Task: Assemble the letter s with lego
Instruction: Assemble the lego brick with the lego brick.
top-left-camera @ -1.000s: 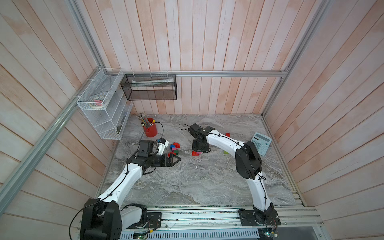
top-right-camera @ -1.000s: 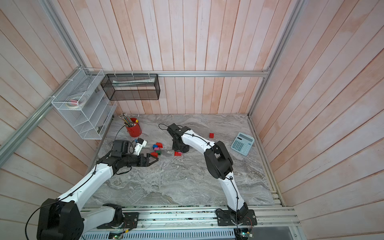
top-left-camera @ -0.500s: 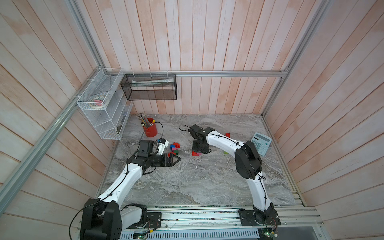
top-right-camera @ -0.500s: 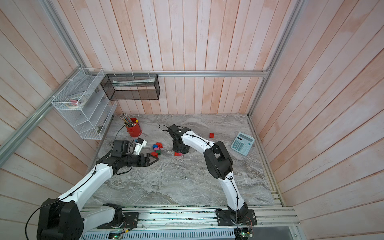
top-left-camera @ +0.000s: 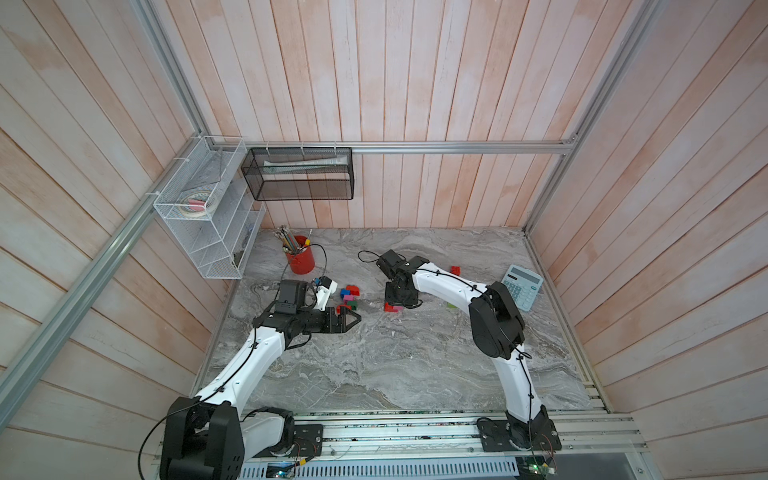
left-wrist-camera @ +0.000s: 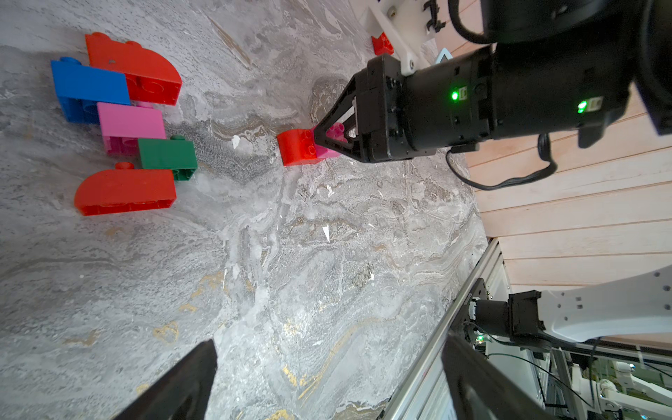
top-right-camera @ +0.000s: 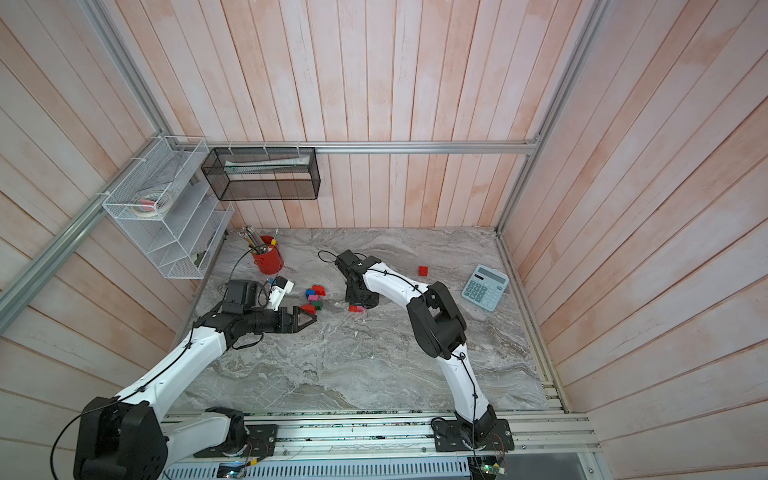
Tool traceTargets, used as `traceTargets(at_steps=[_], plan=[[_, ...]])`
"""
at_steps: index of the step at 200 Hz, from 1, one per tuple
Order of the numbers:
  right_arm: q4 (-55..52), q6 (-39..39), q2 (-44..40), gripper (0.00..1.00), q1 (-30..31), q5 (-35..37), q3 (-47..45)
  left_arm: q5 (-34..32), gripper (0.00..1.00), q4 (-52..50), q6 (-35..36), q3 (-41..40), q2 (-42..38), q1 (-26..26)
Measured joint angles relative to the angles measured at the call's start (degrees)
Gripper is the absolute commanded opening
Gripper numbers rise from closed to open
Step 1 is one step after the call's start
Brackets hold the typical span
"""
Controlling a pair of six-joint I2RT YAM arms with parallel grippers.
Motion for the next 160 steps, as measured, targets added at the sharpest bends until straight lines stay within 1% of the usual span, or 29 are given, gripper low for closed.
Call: traceTargets(at_steps=[48,78,93,120,160], plan=[[0.24,0.0,-0.02,0.29,0.24,0.42,-0.17,0.0,1.0,0.02,0.0,-0.02,0.0,0.0],[-0.07,-0.42,-0.02,0.38,0.26,0.5,0.17,0.0,1.0,0.02,0.0,-0.04,0.0,0.0],[-0.44,-0.9,0.02,0.4,0.26,0.57,0.55,0.0,1.0,0.02,0.02,-0.04,0.0,0.0],[-1.53,-1.53,0.63,0.42,0.26,0.57,1.9,0.02,1.0,0.0,0.02,-0.04,0.0,0.0],[-3.26,-2.08,0.76,0.48,0.26,0.59,6.14,0.02,1.0,-0.02,0.02,-0.04,0.0,0.0]])
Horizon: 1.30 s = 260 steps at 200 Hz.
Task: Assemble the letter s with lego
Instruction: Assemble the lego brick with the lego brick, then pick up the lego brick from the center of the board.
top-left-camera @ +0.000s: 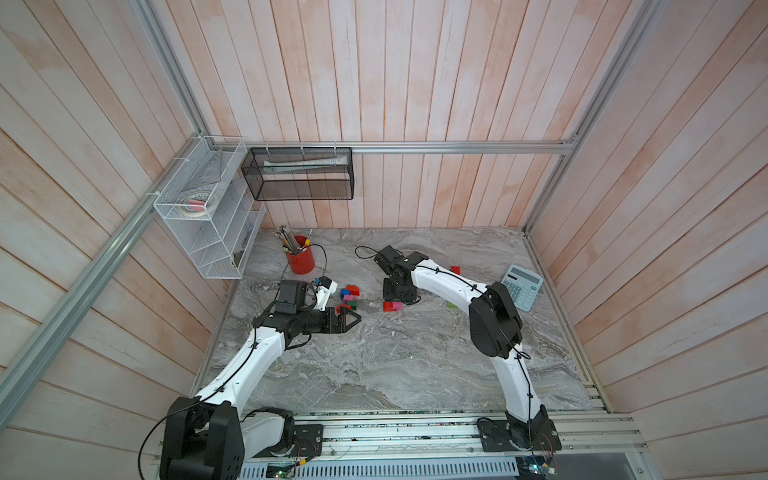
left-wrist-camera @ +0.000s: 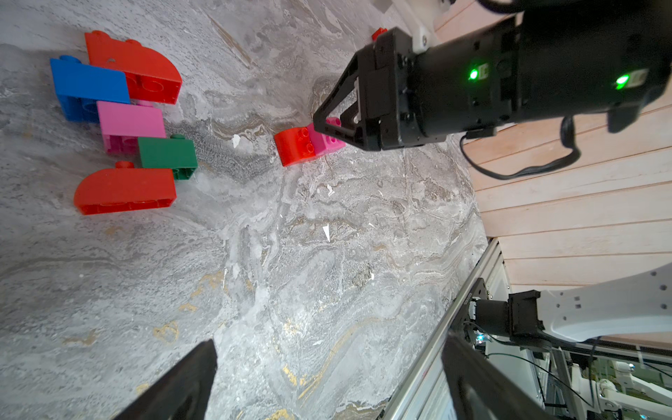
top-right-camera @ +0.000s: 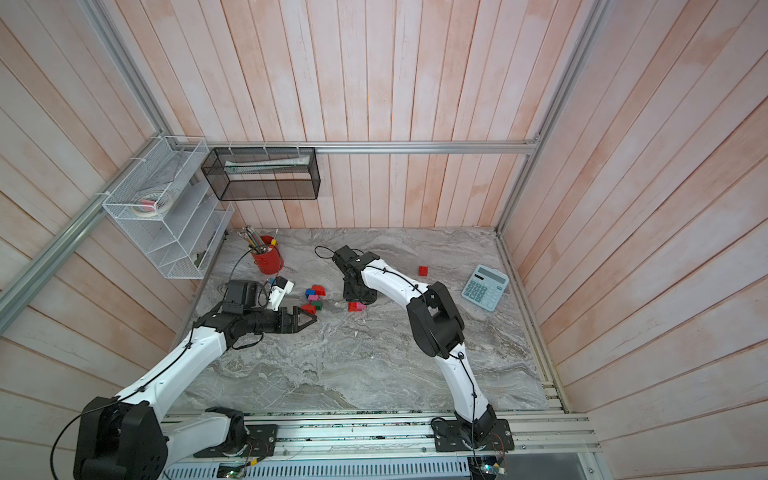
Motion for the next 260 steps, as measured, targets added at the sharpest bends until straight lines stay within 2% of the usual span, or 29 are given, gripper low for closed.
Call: traceTargets(at_steps=[30,57,101,135,192,260], plan=[[-0.61,-0.7,-0.09,0.54,-0.11,0.04,1.77,0.0,1.0,-0.02,0.0,0.0,0.0,0.0],[-0.9,-1.14,-1.55,0.57,-0.66,0.11,-0.76,0.22,1.0,-0.02,-0.04,0.0,0.0,0.0],[0.04,-3.32,-11.85,0.63,-4.0,0.92,-11.23,1.66,1.0,1.16,-2.12,0.0,0.0,-0.22],[2.34,-4.7,-21.33,0.64,-9.29,1.2,-22.16,1.75,1.0,3.93,-5.68,0.0,-0.59,-3.17],[9.75,-9.14,-27.02,0.64,-19.39,0.55,-37.09,1.95,1.0,11.72,-13.09,-1.03,-0.52,-7.63],[17.7,-13.94,-25.49,0.56,-24.61,-2.14,-39.58,1.92,1.0,14.45,-15.08,-1.07,0.79,-8.15]])
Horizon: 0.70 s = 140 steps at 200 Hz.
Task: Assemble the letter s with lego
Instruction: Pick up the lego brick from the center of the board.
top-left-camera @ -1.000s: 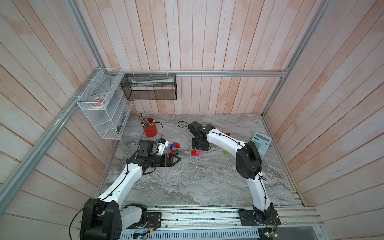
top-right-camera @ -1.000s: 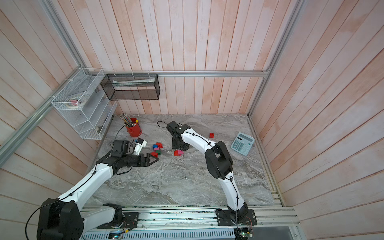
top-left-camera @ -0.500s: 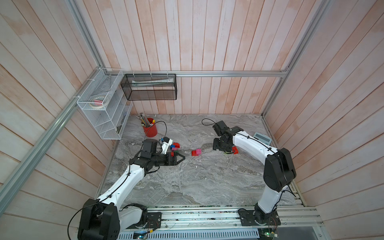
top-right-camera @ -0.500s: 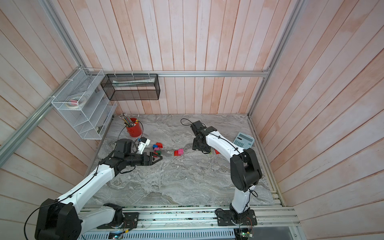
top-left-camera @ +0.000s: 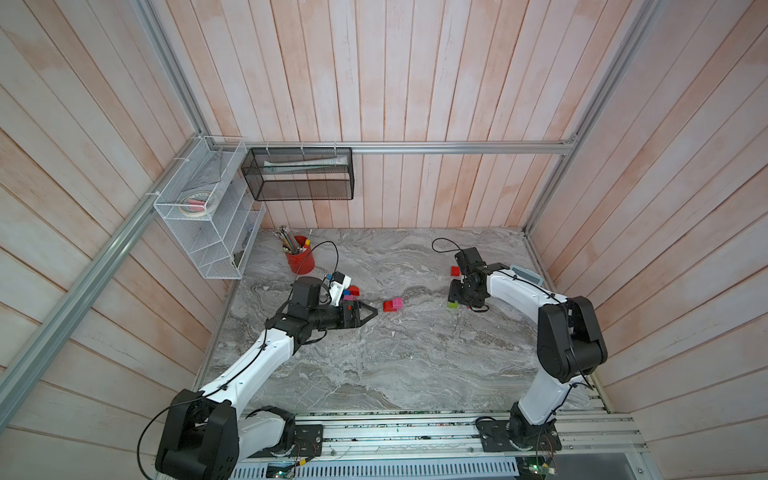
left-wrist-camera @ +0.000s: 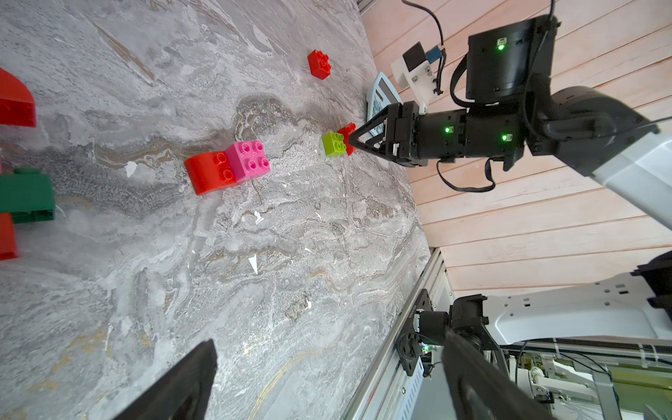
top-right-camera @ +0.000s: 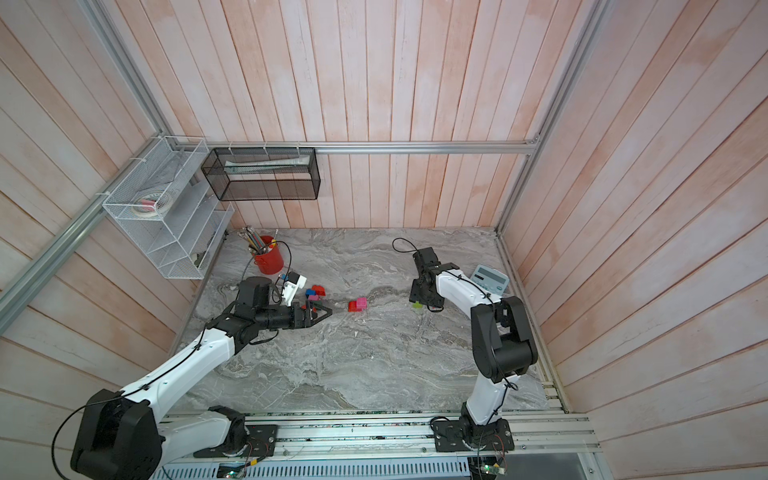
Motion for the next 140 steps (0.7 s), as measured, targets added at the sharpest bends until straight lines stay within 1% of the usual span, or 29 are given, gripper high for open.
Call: traceTargets(at_steps=[53,140], plan=[[1.99,-0.76,4.72,0.46,-0.09,-1.92,0.92,0.0,1.0,0.17,0.0,0.0,0.61,0.0],[2.32,-0.87,7.63,0.42,-0.09,-1.73,3.08,0.0,1.0,0.39,0.07,0.0,1.9,0.0]])
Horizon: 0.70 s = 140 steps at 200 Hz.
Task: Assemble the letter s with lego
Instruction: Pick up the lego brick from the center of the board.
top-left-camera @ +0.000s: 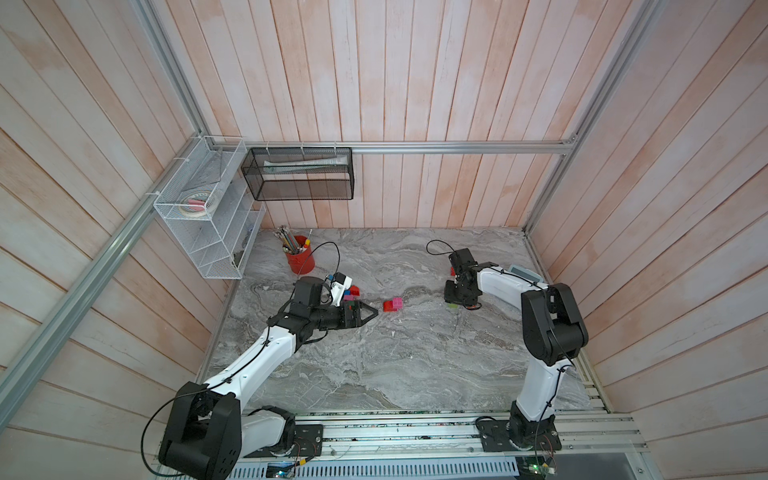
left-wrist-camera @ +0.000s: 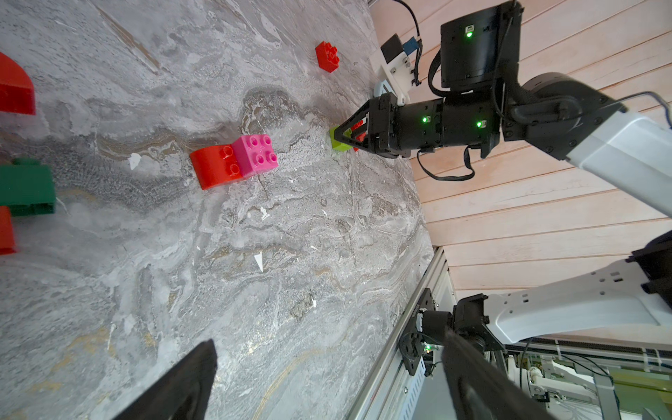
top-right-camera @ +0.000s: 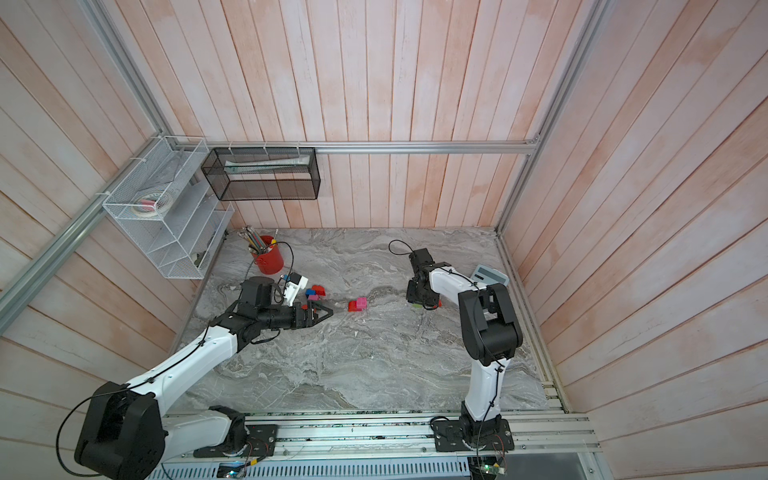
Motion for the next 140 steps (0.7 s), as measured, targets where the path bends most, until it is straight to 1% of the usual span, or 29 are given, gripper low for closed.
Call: traceTargets(at_steps=[39,56,140], plan=[[-0.07,0.02,0.31,0.36,0.0,0.39,0.68,0.0,1.0,0.0,0.2,0.0,0.11,0.0],[-0.22,-0.02,0.5,0.31,0.0,0.72,0.98,0.0,1.0,-0.04,0.48,0.0,0.35,0.0],[-1.11,-0.48,1.05,0.27,0.0,1.36,1.84,-0.02,1.0,-2.01,2.1,0.63,0.98,0.0]])
